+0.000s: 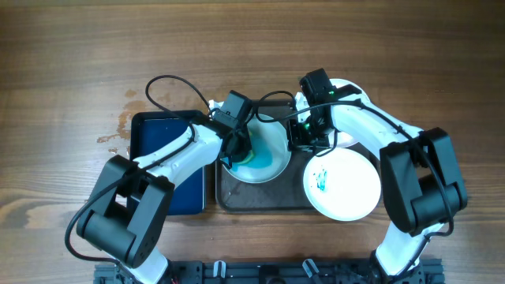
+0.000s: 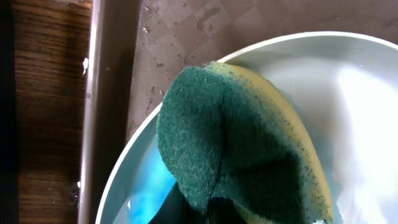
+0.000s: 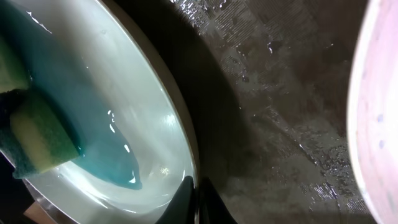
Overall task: Clean dirty plates on tray and stack at the side
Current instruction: 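Scrub the plate's blue marks with the sponge in circles, left gripper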
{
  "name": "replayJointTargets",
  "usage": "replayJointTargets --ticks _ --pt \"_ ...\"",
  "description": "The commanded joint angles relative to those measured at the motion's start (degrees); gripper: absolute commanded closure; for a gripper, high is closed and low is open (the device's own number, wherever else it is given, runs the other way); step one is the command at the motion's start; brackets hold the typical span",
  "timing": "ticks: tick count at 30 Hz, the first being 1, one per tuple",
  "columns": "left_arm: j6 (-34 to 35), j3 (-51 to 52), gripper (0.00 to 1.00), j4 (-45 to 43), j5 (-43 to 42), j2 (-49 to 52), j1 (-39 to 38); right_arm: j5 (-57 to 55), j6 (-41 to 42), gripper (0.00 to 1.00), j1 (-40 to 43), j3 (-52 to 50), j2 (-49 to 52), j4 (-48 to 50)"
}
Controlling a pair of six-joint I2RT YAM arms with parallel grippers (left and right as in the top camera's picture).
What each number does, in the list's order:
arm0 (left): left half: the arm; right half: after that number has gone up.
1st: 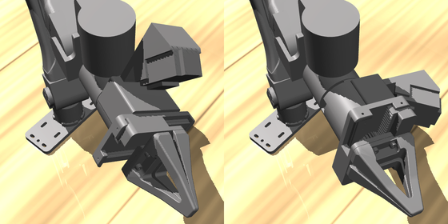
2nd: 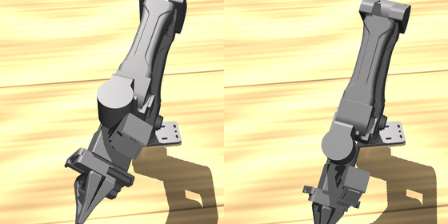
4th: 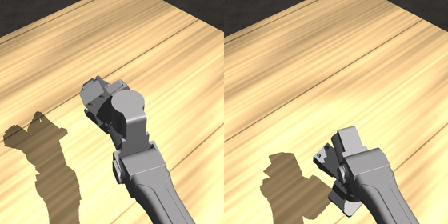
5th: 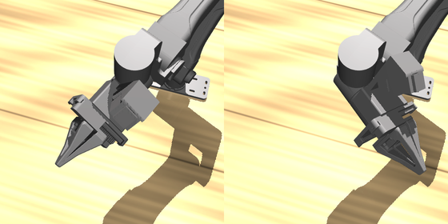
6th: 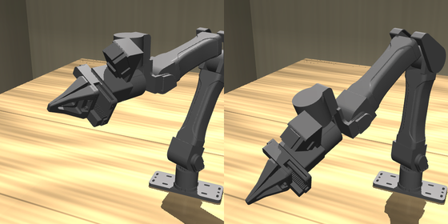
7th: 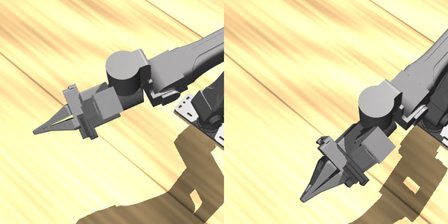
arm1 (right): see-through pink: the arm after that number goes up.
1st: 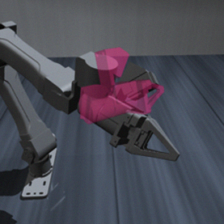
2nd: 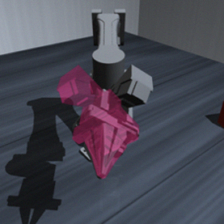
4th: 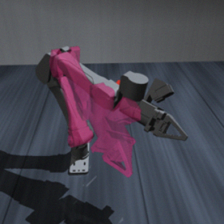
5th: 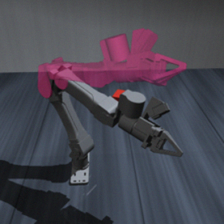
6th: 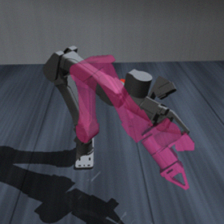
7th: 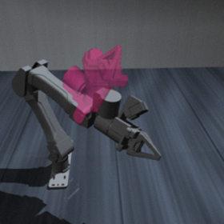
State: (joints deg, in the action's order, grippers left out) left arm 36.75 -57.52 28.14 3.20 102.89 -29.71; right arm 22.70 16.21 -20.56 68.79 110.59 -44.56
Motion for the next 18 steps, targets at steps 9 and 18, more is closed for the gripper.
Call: replayJointTargets --ticks 9,18 --pt "-14.1 -2.8 0.96 0.9 -24.5 3.3 -8.0 -1.6 -1.0 0.96 0.5 -0.2 0.7 -0.7" --pt "-7.3 -2.9 0.96 -7.8 -24.2 3.3 -7.8 -1.6 -1.0 0.96 0.5 -0.2 0.7 -1.3"
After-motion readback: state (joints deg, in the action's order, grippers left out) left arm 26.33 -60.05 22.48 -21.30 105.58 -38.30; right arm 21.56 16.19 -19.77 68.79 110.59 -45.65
